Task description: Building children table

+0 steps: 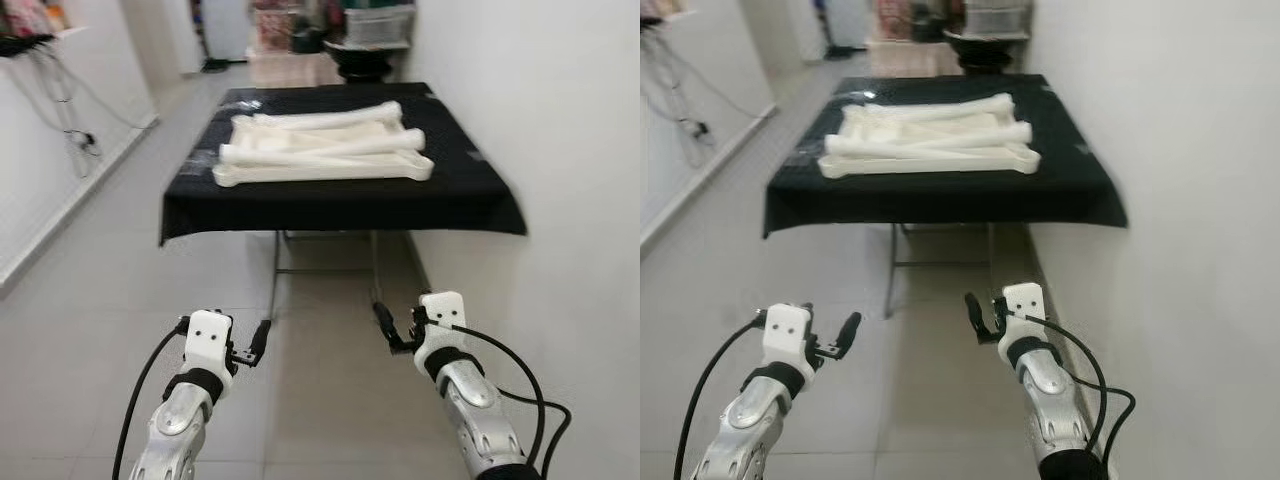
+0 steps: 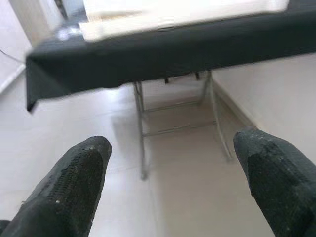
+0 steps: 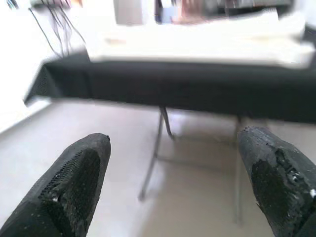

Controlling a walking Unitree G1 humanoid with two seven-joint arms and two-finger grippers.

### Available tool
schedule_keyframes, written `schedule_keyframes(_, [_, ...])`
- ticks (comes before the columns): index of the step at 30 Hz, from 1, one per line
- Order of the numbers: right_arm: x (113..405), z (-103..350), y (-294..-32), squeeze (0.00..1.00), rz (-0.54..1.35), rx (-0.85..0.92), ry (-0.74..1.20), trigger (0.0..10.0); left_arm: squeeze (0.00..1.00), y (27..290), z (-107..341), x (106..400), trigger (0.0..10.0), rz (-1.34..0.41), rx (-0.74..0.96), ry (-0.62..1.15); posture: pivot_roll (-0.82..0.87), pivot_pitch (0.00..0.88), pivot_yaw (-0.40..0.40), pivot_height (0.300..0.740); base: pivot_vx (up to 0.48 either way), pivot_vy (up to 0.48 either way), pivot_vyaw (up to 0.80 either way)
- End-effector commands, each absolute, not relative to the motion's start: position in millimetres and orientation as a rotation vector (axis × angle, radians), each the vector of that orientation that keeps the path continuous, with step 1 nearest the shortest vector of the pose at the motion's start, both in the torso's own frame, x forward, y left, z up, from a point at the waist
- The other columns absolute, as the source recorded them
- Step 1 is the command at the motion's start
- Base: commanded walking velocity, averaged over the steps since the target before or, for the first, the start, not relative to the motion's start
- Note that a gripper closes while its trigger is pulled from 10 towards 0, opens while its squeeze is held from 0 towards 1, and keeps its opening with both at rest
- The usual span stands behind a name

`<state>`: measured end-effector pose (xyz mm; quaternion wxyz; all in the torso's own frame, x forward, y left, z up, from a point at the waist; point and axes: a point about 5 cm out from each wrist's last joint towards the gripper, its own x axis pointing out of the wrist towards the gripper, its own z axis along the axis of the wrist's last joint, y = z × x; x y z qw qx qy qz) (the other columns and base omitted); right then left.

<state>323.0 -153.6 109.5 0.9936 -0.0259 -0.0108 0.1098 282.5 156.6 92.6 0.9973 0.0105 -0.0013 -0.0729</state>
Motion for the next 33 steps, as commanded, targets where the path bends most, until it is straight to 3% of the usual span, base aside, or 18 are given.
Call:
schedule_keyframes(1, [323.4,109.7,-161.5,0.0,0.187,-0.037,-0.01,10.0,0.0,152.9,100.1,287.0,10.0,-0.169,0.016,-0.019,-0.1,0.0,0.05,0.74,0.281,0.0,0.8])
schedule_keyframes(6, [322.7,112.8,-160.7,0.0,0.19,-0.033,-0.024,10.0,0.0,148.9,104.9,289.3,10.0,-0.185,0.015,-0.026,-0.1,0.0,0.054,0.74,0.286,0.0,0.67])
schedule_keyframes(26, [331.5,131.2,-159.0,0.0,0.211,-0.022,-0.025,10.0,0.0,130.8,121.1,293.6,10.0,-0.292,-0.008,-0.047,-0.1,0.0,0.054,0.74,0.288,0.0,0.0])
schedule_keyframes(33, [334.4,136.4,-161.1,0.0,0.194,-0.049,-0.041,10.0,0.0,124.6,128.5,295.7,10.0,-0.323,-0.016,-0.061,-0.11,0.0,0.058,0.74,0.289,0.0,-0.34])
